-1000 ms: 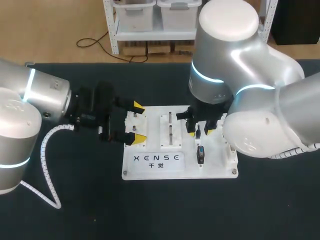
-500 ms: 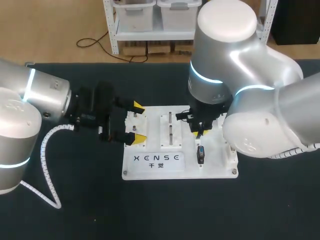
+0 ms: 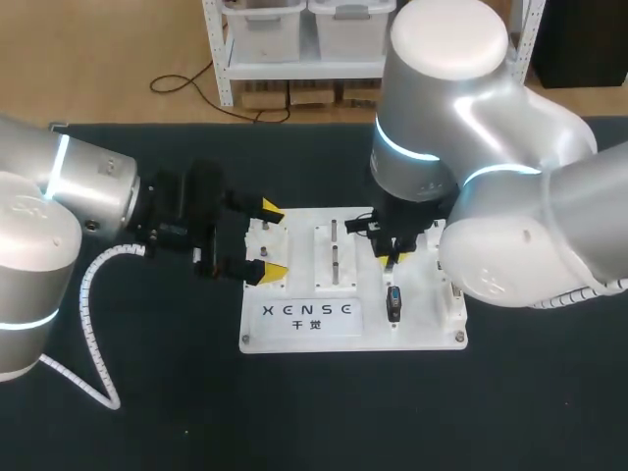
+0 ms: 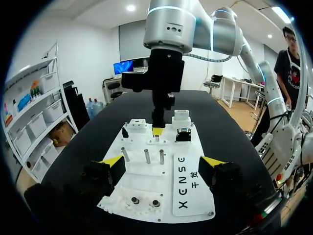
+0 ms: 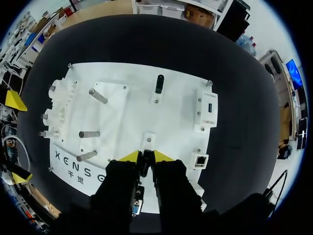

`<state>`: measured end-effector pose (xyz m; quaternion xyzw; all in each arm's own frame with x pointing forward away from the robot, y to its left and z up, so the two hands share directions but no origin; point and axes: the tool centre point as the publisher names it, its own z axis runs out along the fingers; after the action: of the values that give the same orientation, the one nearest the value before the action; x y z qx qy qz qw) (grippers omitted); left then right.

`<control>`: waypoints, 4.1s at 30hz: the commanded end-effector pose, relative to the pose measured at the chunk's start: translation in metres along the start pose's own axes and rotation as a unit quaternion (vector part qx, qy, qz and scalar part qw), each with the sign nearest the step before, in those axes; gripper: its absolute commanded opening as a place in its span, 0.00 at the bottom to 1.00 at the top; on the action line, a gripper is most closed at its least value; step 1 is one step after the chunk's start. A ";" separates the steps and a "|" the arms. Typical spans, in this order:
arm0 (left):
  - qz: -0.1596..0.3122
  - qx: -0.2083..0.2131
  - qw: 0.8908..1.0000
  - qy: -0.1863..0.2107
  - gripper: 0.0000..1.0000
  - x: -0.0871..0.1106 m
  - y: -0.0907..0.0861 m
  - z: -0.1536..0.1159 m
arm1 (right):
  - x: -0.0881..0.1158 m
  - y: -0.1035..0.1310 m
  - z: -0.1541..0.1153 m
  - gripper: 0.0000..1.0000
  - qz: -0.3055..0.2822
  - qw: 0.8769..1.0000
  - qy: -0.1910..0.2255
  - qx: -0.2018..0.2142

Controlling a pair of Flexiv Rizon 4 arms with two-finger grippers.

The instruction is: Insert the Ethernet cable into its matching sockets.

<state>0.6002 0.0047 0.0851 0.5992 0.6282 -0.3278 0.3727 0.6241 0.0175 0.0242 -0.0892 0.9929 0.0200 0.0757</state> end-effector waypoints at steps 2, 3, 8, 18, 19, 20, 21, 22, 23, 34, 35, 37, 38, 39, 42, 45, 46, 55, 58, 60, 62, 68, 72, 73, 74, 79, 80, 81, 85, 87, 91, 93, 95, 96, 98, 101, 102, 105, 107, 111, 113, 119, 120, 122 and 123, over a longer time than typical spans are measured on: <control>0.001 -0.001 1.000 -0.002 1.00 0.002 0.000 0.000 | 0.000 -0.006 -0.013 0.00 0.001 1.000 0.000 -0.002; 0.001 -0.001 1.000 -0.002 1.00 0.002 0.000 0.000 | 0.000 -0.008 -0.016 0.00 0.001 1.000 -0.001 -0.001; 0.001 -0.001 1.000 -0.002 1.00 0.002 0.000 0.000 | 0.000 -0.017 -0.025 0.00 0.006 1.000 0.000 0.003; 0.001 -0.001 1.000 -0.002 1.00 0.002 0.000 0.000 | 0.002 -0.046 -0.035 0.00 0.037 0.999 -0.003 0.012; 0.001 -0.001 1.000 -0.002 1.00 0.002 0.000 0.000 | 0.002 -0.048 -0.036 0.00 0.039 0.999 -0.003 0.013; 0.001 -0.001 1.000 -0.002 1.00 0.002 0.000 0.000 | 0.003 -0.051 -0.036 0.00 0.043 0.999 -0.002 0.014; 0.001 -0.001 1.000 -0.002 1.00 0.002 0.000 0.000 | 0.004 -0.053 -0.036 0.00 0.045 0.999 -0.001 0.015; 0.001 -0.001 1.000 -0.002 1.00 0.002 0.000 0.000 | 0.005 -0.056 -0.035 0.00 0.047 0.999 0.000 0.016; 0.001 -0.001 1.000 -0.002 1.00 0.002 0.000 0.000 | 0.006 -0.057 -0.035 0.00 0.050 0.999 0.001 0.017; 0.001 -0.001 1.000 -0.002 1.00 0.002 0.000 0.000 | 0.011 -0.072 -0.028 0.00 0.063 0.998 0.008 0.022; 0.001 -0.001 1.000 -0.002 1.00 0.002 0.000 0.000 | 0.011 -0.072 -0.027 0.00 0.064 0.998 0.009 0.022; 0.001 -0.001 1.000 -0.002 1.00 0.002 0.000 0.000 | 0.011 -0.072 -0.026 0.00 0.064 0.998 0.011 0.021; 0.001 -0.001 1.000 -0.002 1.00 0.002 0.000 0.000 | 0.011 -0.072 -0.025 0.00 0.064 0.998 0.011 0.021; 0.001 -0.001 1.000 -0.002 1.00 0.002 0.000 0.000 | 0.011 -0.072 -0.025 0.00 0.063 0.998 0.012 0.021; 0.001 -0.001 1.000 -0.002 1.00 0.002 0.000 0.000 | 0.012 -0.071 -0.024 0.00 0.062 0.998 0.014 0.020; 0.001 -0.001 1.000 -0.002 1.00 0.002 0.000 0.000 | 0.013 -0.072 -0.020 0.00 0.061 0.998 0.017 0.019; 0.001 -0.001 1.000 -0.002 1.00 0.002 0.000 0.000 | 0.013 -0.072 -0.019 0.00 0.060 0.998 0.018 0.019; 0.001 -0.001 1.000 -0.002 1.00 0.002 0.000 0.000 | 0.013 -0.073 -0.017 0.00 0.059 0.998 0.019 0.020; 0.001 -0.001 1.000 -0.002 1.00 0.002 0.000 0.000 | 0.012 -0.074 -0.016 0.00 0.059 0.998 0.019 0.020; 0.001 -0.001 1.000 -0.002 1.00 0.002 0.000 0.000 | 0.011 -0.074 -0.015 0.00 0.058 0.998 0.019 0.019; 0.001 -0.001 1.000 -0.002 1.00 0.002 0.000 0.000 | 0.011 -0.074 -0.015 0.00 0.058 0.998 0.020 0.019; 0.001 -0.001 1.000 -0.002 1.00 0.002 0.000 0.000 | 0.011 -0.074 -0.014 0.00 0.057 0.998 0.021 0.019; 0.001 -0.001 1.000 -0.002 1.00 0.002 0.000 0.000 | 0.011 -0.074 -0.013 0.00 0.057 0.998 0.021 0.019; 0.001 -0.001 1.000 -0.002 1.00 0.002 0.000 0.000 | 0.011 -0.074 -0.012 0.00 0.057 0.998 0.021 0.018; 0.001 -0.001 1.000 -0.002 1.00 0.002 0.000 0.000 | 0.011 -0.074 -0.011 0.00 0.056 0.998 0.021 0.018; 0.001 -0.001 1.000 -0.002 1.00 0.002 0.000 0.000 | 0.011 -0.074 -0.010 0.00 0.055 0.998 0.020 0.018; 0.001 -0.001 1.000 -0.002 1.00 0.002 0.000 0.000 | 0.011 -0.074 -0.010 0.00 0.055 0.998 0.020 0.019; 0.001 -0.001 1.000 -0.002 1.00 0.002 0.000 0.000 | 0.011 -0.074 -0.010 0.00 0.055 0.998 0.019 0.019; 0.001 -0.001 1.000 -0.002 1.00 0.002 0.000 0.000 | 0.010 -0.075 -0.010 0.00 0.054 0.998 0.019 0.021; 0.001 -0.001 1.000 -0.002 1.00 0.002 0.000 0.000 | 0.011 -0.076 -0.009 0.00 0.053 0.998 0.020 0.022; 0.001 -0.001 1.000 -0.002 1.00 0.002 0.000 0.000 | 0.012 -0.077 -0.006 0.00 0.054 0.998 0.023 0.022; 0.001 -0.001 1.000 -0.002 1.00 0.002 0.000 0.000 | 0.012 -0.077 -0.005 0.00 0.052 0.998 0.024 0.022; 0.001 -0.001 1.000 -0.002 1.00 0.002 0.000 0.000 | 0.012 -0.077 -0.005 0.00 0.052 0.998 0.025 0.023; 0.001 -0.001 1.000 -0.002 1.00 0.002 0.000 0.000 | 0.012 -0.078 -0.004 0.00 0.052 0.998 0.026 0.022; 0.001 -0.001 1.000 -0.002 1.00 0.002 0.000 0.000 | 0.013 -0.078 -0.001 0.00 0.053 0.998 0.028 0.022; 0.001 -0.001 1.000 -0.002 1.00 0.002 0.000 0.000 | 0.013 -0.077 0.001 0.00 0.050 0.998 0.030 0.021; 0.001 -0.001 1.000 -0.002 1.00 0.002 0.000 0.000 | 0.013 -0.077 0.002 0.00 0.050 0.998 0.031 0.021; 0.001 -0.001 1.000 -0.002 1.00 0.002 0.000 0.000 | 0.014 -0.076 0.004 0.00 0.048 0.998 0.033 0.021; 0.001 -0.001 1.000 -0.002 1.00 0.002 0.000 0.000 | 0.014 -0.077 0.006 0.00 0.047 0.998 0.034 0.022; 0.001 -0.001 1.000 -0.002 1.00 0.002 0.000 0.000 | 0.015 -0.076 0.009 0.00 0.045 0.998 0.037 0.024; 0.001 -0.001 1.000 -0.002 1.00 0.002 0.000 0.000 | 0.015 -0.076 0.010 0.00 0.044 0.998 0.039 0.025; 0.001 -0.001 1.000 -0.002 1.00 0.002 0.000 0.000 | 0.016 -0.075 0.013 0.00 0.040 0.998 0.042 0.027; 0.001 -0.001 1.000 -0.002 1.00 0.002 0.000 0.000 | 0.016 -0.074 0.013 0.00 0.041 0.998 0.042 0.027; 0.001 -0.001 1.000 -0.002 1.00 0.002 0.000 0.000 | 0.017 -0.074 0.014 0.00 0.040 0.998 0.043 0.028; 0.001 -0.001 1.000 -0.002 1.00 0.002 0.000 0.000 | 0.017 -0.074 0.014 0.00 0.041 0.998 0.044 0.028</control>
<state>0.6002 0.0047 0.0851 0.5992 0.6282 -0.3278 0.3726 0.6225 -0.0586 0.0198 -0.0479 0.9982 -0.0075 0.0353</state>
